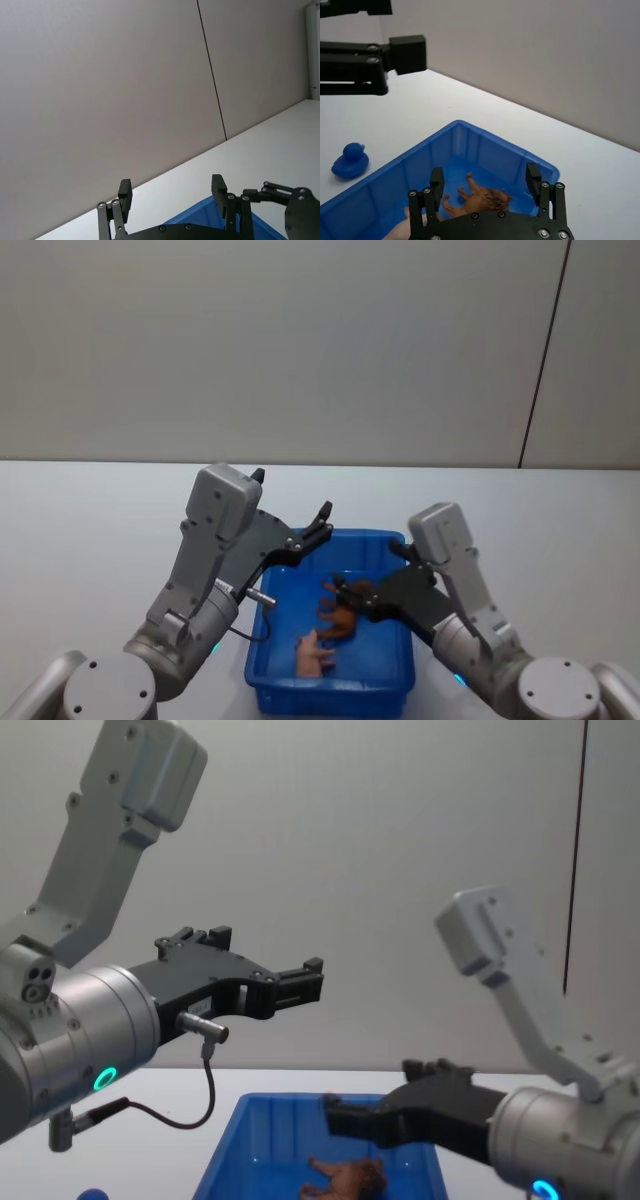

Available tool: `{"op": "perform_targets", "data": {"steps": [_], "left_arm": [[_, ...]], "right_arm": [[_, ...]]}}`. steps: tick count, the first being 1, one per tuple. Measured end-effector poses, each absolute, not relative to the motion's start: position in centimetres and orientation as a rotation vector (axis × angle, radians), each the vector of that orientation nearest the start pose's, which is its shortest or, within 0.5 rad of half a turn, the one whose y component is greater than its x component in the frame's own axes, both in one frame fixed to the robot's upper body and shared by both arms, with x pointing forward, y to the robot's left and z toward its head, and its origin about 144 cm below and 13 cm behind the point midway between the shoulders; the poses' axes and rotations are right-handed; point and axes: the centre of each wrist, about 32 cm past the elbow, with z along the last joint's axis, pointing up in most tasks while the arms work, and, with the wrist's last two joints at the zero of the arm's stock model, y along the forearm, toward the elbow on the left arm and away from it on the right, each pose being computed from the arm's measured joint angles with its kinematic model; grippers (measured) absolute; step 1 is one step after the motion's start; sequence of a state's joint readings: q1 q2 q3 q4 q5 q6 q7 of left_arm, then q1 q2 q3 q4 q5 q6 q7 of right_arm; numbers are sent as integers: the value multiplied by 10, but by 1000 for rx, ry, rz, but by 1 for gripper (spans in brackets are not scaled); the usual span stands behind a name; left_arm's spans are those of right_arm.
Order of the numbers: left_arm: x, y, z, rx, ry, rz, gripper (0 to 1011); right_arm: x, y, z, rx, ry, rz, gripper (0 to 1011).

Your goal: Pick up the two dolls from the table and place them into the box.

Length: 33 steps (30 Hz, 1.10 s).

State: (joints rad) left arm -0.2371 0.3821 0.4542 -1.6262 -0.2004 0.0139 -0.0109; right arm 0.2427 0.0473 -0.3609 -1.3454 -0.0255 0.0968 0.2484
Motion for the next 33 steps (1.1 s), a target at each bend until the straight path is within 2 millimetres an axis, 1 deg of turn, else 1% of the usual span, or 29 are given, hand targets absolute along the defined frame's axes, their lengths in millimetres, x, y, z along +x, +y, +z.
{"op": "perform_targets", "data": {"steps": [11,18,24,33], "left_arm": [[492,198,1204,61,-268,1124,1001],[492,198,1204,61,-268,1124,1001],[492,198,1204,61,-267,1124,1001],[489,203,1203,63,-259,1134,1001]], "right_arm": [[493,-155,1147,-137,-61,-1093,1001],[479,-174,1143,-111,-53,-1177,1001],[472,-184,1140,-99,-48,-1217,1001],[466,-192,1139,-90,-44,-1248,1001]]}}
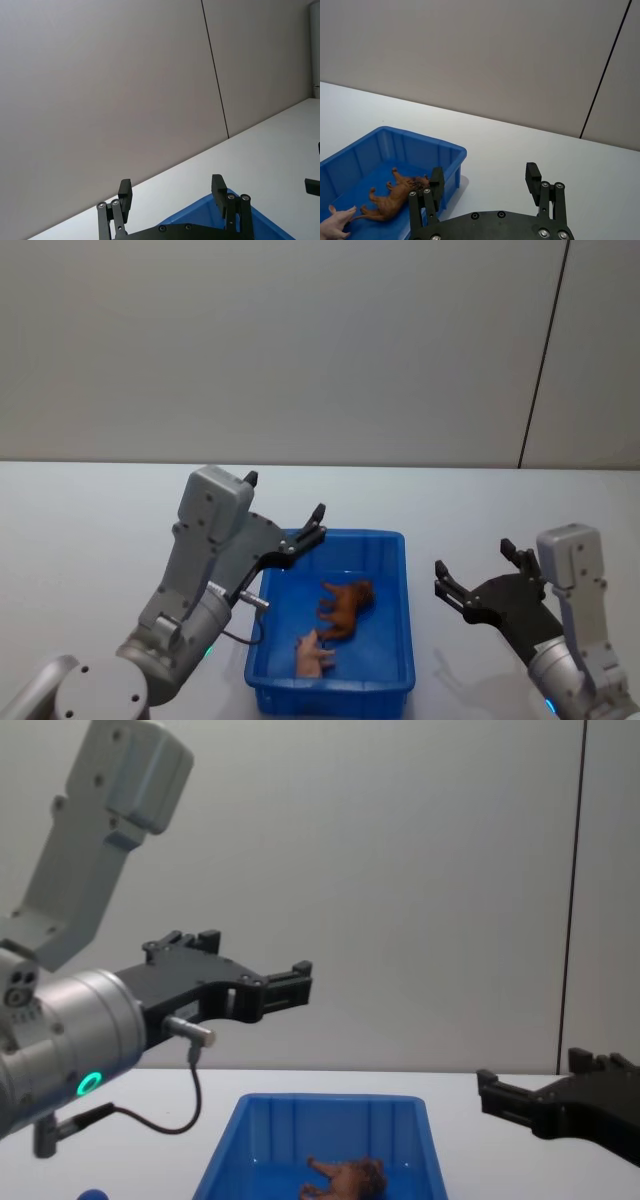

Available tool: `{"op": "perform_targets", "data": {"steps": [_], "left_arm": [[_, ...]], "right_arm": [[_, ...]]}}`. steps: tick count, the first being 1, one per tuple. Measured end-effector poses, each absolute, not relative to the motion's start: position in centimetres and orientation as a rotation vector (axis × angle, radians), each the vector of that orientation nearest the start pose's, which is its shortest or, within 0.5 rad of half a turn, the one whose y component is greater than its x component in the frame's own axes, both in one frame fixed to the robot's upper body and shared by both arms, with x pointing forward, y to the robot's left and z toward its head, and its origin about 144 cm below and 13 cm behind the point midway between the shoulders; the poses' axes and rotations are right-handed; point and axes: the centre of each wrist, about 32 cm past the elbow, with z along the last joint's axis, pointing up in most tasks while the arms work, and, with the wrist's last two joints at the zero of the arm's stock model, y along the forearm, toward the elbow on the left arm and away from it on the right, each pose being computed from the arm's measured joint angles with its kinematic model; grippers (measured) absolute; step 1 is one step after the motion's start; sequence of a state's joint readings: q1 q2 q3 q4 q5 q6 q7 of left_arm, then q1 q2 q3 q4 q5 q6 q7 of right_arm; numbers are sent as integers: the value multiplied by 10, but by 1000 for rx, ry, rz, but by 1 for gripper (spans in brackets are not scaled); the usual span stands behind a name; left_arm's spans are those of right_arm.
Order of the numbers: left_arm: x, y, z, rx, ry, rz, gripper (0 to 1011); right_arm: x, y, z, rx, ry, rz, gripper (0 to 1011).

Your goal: Pick up the two dolls from the table and place them into the box.

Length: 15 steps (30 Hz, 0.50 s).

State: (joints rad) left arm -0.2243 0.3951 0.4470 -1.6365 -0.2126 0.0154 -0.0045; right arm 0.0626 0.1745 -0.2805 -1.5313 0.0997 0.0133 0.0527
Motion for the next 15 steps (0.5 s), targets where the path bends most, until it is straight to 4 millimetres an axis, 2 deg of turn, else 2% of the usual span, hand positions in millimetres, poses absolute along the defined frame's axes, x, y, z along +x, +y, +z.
{"op": "perform_targets", "data": {"steps": [15], "left_arm": [[477,229,1202,116,-182,1186,1001]], "right_arm": [[461,-197,1138,-84,-42,-1270,1001]]}}
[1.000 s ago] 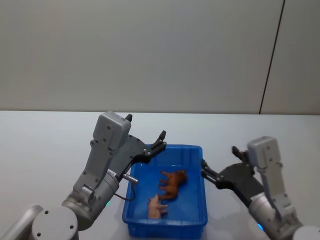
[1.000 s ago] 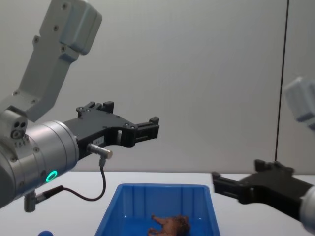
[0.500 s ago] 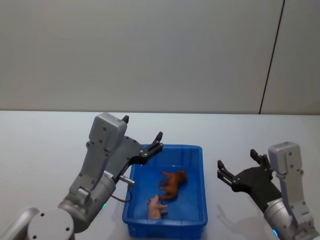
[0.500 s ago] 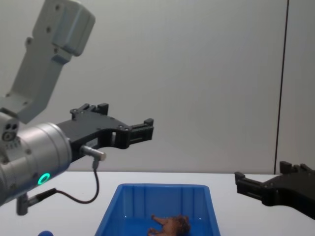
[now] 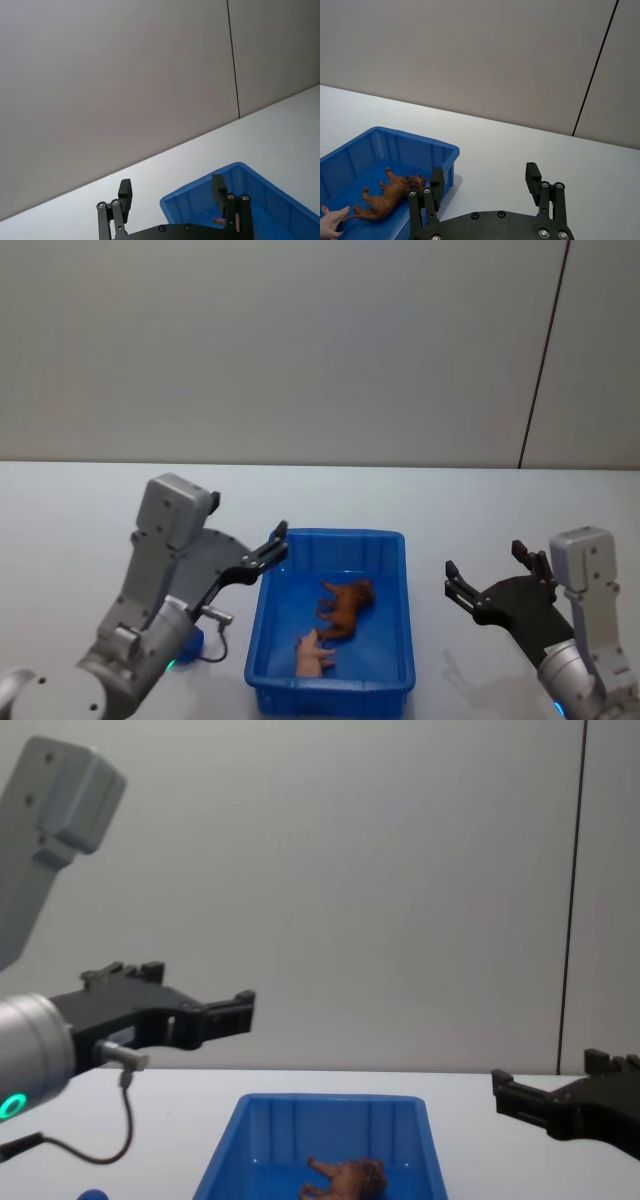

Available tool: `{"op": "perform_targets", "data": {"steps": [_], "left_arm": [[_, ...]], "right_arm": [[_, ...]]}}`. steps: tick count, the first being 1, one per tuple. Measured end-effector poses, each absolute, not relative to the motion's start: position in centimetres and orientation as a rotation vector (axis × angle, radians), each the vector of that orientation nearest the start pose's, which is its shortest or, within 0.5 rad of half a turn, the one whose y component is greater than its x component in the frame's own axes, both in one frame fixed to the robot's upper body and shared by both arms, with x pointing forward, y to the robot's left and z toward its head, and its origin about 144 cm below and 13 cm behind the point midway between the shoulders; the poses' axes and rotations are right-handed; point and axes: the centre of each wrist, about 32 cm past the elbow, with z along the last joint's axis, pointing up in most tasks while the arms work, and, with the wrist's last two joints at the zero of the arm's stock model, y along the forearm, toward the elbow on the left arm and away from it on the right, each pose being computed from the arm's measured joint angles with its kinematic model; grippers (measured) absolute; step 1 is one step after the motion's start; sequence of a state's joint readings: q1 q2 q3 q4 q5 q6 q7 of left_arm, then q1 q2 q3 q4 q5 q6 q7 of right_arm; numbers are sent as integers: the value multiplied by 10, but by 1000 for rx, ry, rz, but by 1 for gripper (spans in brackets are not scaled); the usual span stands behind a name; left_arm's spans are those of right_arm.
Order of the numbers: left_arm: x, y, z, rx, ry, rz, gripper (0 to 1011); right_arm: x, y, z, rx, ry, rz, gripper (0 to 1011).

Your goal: Pick up the two dolls from the table and place them into the box.

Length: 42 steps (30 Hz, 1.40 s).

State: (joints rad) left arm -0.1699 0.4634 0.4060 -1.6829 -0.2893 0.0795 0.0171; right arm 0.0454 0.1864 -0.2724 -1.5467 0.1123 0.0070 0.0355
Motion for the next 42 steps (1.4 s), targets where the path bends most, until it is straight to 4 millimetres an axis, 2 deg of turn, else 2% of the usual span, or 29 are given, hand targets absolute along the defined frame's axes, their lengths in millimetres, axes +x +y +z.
{"op": "perform_targets", "data": {"steps": [12,21,34,42], "left_arm": [[472,257,1198,177,-66,1227,1001],[467,279,1185,203,41,1244,1001],[464,297,1163,223,154,1241,1001],[471,307,1152,248,208,1217,1001]], "right_arm": [[460,-199,1138,-82,-41,-1276,1001],[460,-199,1138,-81,-41,-1278,1001],[459,-199,1138,-82,-41,-1279,1001],[459,-199,1138,-82,-41,-1279,1001]]}}
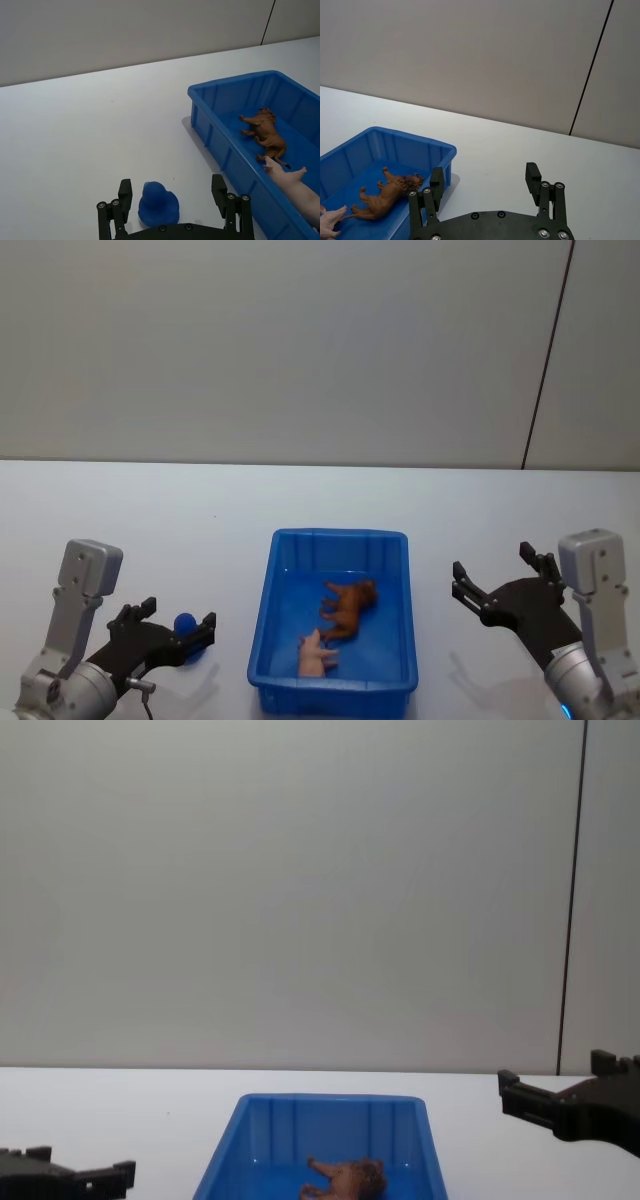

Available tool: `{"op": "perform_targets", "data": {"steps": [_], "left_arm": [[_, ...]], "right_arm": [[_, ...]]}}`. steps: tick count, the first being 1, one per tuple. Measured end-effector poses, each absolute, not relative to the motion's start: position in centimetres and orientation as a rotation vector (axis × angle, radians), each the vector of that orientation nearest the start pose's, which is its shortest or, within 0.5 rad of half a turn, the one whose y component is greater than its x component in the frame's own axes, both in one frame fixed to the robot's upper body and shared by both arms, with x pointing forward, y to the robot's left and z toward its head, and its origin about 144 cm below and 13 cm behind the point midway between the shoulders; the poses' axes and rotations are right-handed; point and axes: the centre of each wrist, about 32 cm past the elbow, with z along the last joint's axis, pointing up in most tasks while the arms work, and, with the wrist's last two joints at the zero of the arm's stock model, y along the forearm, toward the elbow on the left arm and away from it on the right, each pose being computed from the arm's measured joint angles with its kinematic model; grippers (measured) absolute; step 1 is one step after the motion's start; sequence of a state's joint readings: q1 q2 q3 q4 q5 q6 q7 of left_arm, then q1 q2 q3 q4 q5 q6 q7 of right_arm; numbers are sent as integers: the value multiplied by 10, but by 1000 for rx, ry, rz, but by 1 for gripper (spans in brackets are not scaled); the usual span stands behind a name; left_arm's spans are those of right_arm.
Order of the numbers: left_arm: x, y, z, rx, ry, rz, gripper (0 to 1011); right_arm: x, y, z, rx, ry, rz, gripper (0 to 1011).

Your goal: Pick up the two dolls from the table and place them into the box.

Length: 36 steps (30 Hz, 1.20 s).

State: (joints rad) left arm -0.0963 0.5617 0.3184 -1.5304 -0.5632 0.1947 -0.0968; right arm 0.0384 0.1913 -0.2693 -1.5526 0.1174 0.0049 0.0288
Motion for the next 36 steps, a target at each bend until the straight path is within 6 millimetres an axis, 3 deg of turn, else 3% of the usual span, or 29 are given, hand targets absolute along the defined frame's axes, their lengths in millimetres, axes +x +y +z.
{"op": "perform_targets", "data": {"steps": [20,28,36], "left_arm": [[507,319,1145,324,269,1156,1001],[518,321,1145,367,292,1141,838],[527,320,1145,399,301,1130,566]], "right_arm": [[459,-199,1137,-82,-41,-1279,1001],[459,-199,1138,-82,-41,-1279,1001],[459,-199,1138,-82,-41,-1279,1001]]}}
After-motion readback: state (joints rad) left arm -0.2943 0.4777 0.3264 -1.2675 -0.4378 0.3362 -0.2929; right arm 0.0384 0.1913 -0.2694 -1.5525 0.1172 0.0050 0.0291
